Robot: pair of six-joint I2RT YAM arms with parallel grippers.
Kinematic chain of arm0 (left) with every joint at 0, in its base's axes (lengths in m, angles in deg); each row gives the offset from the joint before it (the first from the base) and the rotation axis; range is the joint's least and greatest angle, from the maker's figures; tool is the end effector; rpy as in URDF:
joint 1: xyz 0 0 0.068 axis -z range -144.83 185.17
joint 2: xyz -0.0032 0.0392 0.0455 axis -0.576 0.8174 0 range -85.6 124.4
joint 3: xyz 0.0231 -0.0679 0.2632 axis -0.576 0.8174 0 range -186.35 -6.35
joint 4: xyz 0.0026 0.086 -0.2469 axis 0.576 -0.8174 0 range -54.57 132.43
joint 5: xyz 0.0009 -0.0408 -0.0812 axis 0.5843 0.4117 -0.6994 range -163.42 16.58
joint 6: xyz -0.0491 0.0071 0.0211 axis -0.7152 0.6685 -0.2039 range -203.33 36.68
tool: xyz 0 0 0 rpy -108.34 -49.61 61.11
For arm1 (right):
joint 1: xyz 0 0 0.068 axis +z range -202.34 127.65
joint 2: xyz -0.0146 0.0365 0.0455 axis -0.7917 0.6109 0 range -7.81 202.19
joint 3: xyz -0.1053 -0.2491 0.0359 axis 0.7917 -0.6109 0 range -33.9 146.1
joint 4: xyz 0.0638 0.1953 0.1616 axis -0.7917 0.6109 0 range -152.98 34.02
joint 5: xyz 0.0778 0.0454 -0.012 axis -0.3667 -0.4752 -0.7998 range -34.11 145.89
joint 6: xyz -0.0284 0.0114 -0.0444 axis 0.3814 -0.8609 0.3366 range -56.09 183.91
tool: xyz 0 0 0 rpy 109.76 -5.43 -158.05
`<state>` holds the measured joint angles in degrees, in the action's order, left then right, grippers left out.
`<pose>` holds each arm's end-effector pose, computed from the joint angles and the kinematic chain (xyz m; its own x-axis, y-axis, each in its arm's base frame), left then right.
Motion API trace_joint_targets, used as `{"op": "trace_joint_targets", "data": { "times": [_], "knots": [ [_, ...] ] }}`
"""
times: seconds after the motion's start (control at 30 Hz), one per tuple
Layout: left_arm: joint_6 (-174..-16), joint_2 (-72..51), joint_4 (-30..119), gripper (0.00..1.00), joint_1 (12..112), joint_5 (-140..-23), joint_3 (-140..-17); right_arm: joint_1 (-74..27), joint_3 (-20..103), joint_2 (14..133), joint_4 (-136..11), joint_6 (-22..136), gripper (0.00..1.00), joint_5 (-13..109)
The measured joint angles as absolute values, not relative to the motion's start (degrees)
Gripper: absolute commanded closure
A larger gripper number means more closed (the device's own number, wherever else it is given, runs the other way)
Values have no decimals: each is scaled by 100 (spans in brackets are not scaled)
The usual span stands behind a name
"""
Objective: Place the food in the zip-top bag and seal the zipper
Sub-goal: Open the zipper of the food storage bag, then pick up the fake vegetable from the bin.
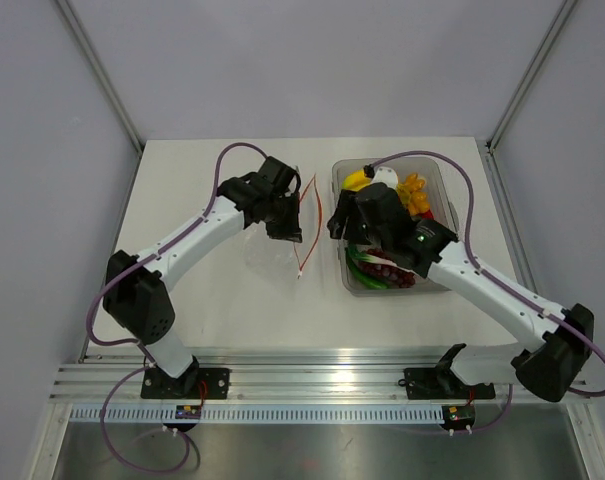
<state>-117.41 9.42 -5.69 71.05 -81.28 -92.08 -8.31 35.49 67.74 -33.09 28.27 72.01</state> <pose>0.2835 -0.2110 0.3042 -0.9242 -0.0166 -0.3816 0.1478 0.9057 -0.3973 0.2165 0.1955 0.3389 -0.6389 0.1610 -0.7523 -0.1650 0.9264 0.3384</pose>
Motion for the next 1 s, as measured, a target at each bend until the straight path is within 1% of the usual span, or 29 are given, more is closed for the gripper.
{"op": "trace_joint_targets", "data": {
  "times": [0.03, 0.07, 0.1, 0.23, 0.27, 0.4, 0.5, 0.63, 0.77, 0.87, 1.0],
  "knots": [
    [-11741, 962, -584, 100, 7105, -8091, -9226, -849, 3549, 6564, -3307, 2832, 23, 7255],
    [-11741, 966, -597, 100, 7105, -8069, -9228, -886, 3546, 6435, -3307, 2851, 19, 7292],
    [-11743, 975, -615, 100, 7105, -8047, -9239, -963, 3538, 6332, -3302, 2884, 19, 7327],
    [-11745, 1001, -643, 100, 7109, -7982, -9289, -1767, 3448, 6072, -3287, 3048, 19, 7327],
    [-11745, 1001, -643, 100, 7109, -7964, -9294, -2012, 3391, 6055, -3283, 3087, 19, 7340],
    [-11745, 1001, -663, 100, 7109, -7940, -9302, -3019, 3227, 6186, -3259, 3308, 26, 7209],
    [-11745, 1001, -678, 100, 7114, -7940, -9302, -3946, 3243, 6671, -3328, 3555, 28, 6951],
    [-11743, 1001, -682, 100, 7131, -7944, -9302, -4685, 3319, 7622, -3359, 3964, 29, 6816],
    [-11743, 1001, -682, 100, 7144, -7944, -9302, -4801, 3570, 8640, -3318, 4490, 29, 6825],
    [-11741, 1001, -685, 100, 7144, -7947, -9302, -4794, 3813, 9137, -3337, 4860, 24, 6829],
    [-11739, 1001, -685, 100, 7144, -7960, -9302, -4794, 4220, 9543, -3392, 5328, 21, 6827]
  ]
}}
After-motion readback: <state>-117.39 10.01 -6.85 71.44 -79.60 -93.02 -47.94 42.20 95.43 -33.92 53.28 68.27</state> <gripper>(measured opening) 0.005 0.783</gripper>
